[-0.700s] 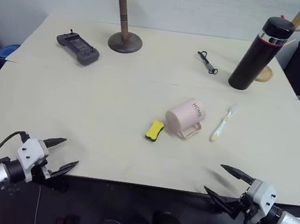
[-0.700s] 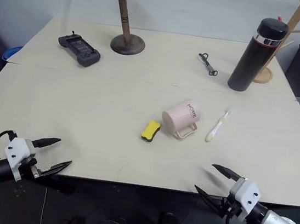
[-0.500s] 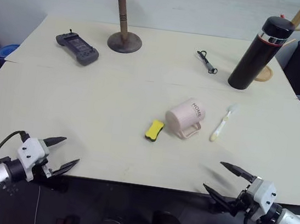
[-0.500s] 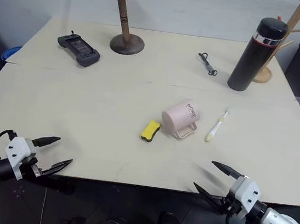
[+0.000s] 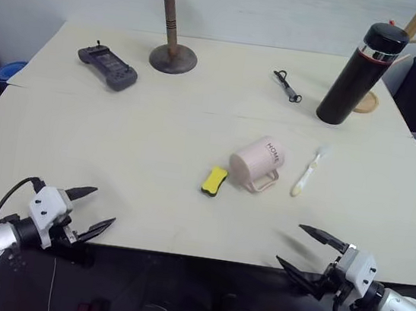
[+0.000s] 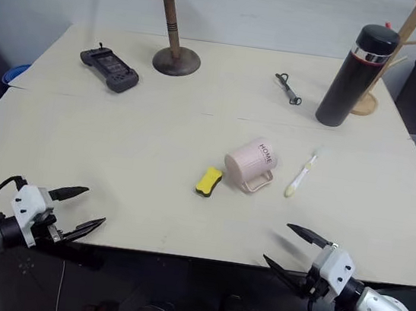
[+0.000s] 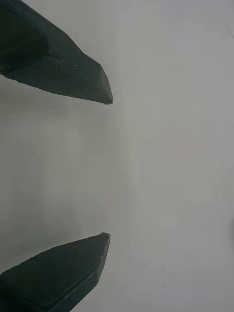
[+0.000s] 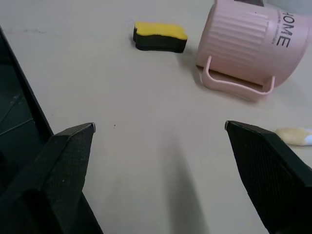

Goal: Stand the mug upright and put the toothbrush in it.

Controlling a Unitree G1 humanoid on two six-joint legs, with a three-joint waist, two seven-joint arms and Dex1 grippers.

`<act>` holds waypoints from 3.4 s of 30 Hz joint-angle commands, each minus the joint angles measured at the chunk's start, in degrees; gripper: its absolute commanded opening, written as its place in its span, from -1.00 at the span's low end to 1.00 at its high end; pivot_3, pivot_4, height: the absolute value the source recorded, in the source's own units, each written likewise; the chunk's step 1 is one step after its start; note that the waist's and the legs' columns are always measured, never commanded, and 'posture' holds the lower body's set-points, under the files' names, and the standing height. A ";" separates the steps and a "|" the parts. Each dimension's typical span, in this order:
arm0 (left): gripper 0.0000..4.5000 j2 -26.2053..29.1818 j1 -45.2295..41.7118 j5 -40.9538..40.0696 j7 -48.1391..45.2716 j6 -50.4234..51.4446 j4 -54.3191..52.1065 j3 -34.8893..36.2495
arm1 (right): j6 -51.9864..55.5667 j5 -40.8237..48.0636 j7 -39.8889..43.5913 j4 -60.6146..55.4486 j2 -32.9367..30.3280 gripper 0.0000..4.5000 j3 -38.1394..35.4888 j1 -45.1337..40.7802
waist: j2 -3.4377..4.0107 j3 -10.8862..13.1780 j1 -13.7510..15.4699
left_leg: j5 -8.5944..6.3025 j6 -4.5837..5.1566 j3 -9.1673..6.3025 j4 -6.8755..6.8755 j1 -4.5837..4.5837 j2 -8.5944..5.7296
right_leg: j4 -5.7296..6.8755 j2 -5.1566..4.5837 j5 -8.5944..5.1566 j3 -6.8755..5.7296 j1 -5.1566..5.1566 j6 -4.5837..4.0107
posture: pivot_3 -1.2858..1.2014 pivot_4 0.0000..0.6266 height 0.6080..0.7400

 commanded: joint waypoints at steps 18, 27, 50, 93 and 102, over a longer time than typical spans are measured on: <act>1.00 -20.10 -40.21 2.16 19.58 38.65 2.37 -30.99 | -3.65 6.25 1.44 -4.08 4.83 0.98 2.84 -6.81 | 0.06 0.16 1.09 | 0.06 -0.08 0.02 0.25 -0.02 -0.13 | 0.15 -0.01 0.07 0.02 -0.04 0.12 | 0.03 -0.52 1.00; 0.77 -25.31 -43.47 13.04 24.15 33.24 11.19 -38.00 | -3.84 4.87 -1.52 -4.60 5.80 1.00 2.97 -6.87 | 0.05 0.16 1.43 | 0.11 -0.18 0.05 0.24 -0.05 -0.09 | 0.14 0.02 0.07 0.04 -0.08 0.12 | 0.03 -0.52 1.00; 0.17 2.32 -23.63 4.34 24.23 22.58 20.68 9.74 | -0.31 1.33 -2.94 0.85 7.77 1.00 9.01 -16.21 | -0.02 0.23 0.77 | 0.17 -0.27 -0.02 0.13 -0.19 -0.10 | 0.23 -0.04 0.01 -0.05 -0.32 0.01 | 0.03 -0.52 1.00; 1.00 0.94 -18.28 -7.95 -8.95 8.18 -4.84 -6.29 | 87.36 53.32 -91.49 5.47 19.38 -0.47 -0.05 -49.55 | 0.00 0.33 -1.93 | 0.20 -0.24 0.09 0.29 -1.11 -0.02 | 0.55 -0.04 0.05 -0.06 -1.25 0.06 | 0.03 -0.52 1.00; 1.00 0.34 -14.75 -9.83 -7.09 9.19 -5.14 -3.72 | 58.91 25.82 -51.77 -0.62 10.08 -0.99 16.98 -51.74 | 0.04 0.34 -1.90 | 0.20 -0.22 0.11 0.27 -1.20 -0.05 | 0.56 -0.03 0.06 -0.06 -1.32 0.07 | 0.03 -0.52 1.00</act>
